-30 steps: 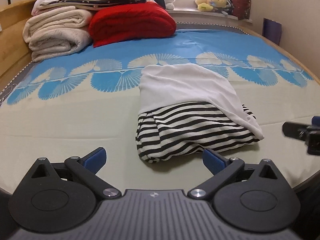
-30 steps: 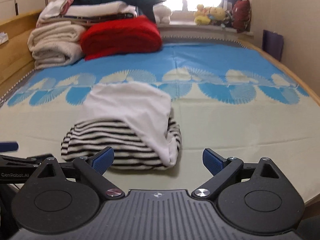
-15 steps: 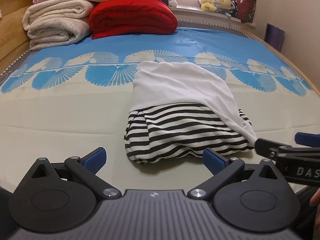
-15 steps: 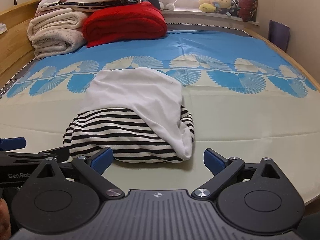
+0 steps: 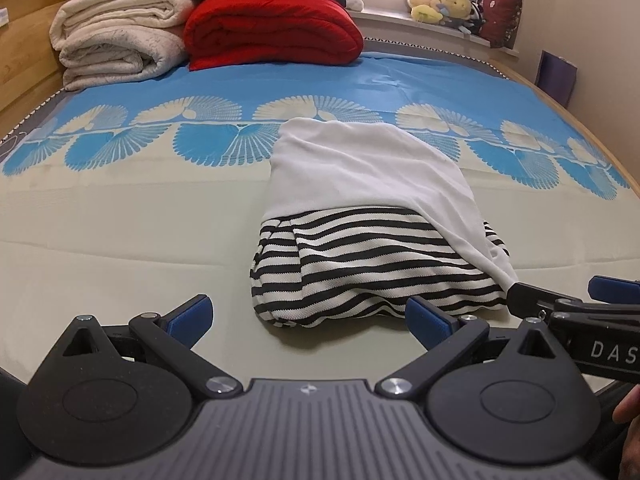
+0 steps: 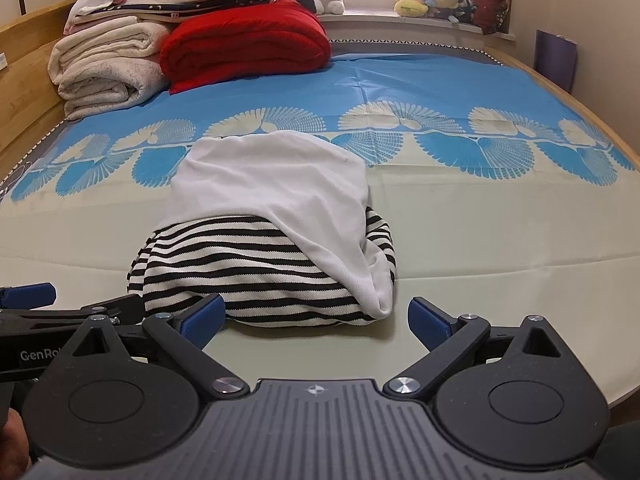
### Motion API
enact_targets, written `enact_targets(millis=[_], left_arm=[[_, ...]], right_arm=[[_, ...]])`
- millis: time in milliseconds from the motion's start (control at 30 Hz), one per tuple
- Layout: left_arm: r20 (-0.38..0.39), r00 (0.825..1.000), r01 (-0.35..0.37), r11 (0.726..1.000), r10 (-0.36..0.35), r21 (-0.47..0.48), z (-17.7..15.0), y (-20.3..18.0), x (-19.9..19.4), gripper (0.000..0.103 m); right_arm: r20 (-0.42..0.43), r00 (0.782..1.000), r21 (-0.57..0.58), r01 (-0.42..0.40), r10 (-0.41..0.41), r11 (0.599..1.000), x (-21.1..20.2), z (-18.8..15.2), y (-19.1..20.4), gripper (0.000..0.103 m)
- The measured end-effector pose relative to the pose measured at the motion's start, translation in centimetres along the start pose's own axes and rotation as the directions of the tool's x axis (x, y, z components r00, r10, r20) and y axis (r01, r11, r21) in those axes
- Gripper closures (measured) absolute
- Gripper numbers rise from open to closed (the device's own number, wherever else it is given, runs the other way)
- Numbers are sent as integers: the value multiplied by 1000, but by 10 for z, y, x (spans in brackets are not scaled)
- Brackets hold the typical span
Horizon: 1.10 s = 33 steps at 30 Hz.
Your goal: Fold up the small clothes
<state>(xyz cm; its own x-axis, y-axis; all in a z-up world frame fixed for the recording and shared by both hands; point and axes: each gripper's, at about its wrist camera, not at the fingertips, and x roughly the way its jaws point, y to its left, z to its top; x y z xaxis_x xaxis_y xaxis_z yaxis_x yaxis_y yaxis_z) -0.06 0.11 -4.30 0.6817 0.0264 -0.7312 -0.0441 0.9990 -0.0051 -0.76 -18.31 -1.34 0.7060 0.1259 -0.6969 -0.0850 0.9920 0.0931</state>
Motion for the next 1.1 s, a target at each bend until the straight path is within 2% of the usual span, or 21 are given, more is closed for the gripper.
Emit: enact_targets(millis=[1100], left_arm=[[7,1000,1,1000,-1,2,0,2,0,1]], right_arm=[[4,1000,-7,3,-3,1000,0,0,-1,5]])
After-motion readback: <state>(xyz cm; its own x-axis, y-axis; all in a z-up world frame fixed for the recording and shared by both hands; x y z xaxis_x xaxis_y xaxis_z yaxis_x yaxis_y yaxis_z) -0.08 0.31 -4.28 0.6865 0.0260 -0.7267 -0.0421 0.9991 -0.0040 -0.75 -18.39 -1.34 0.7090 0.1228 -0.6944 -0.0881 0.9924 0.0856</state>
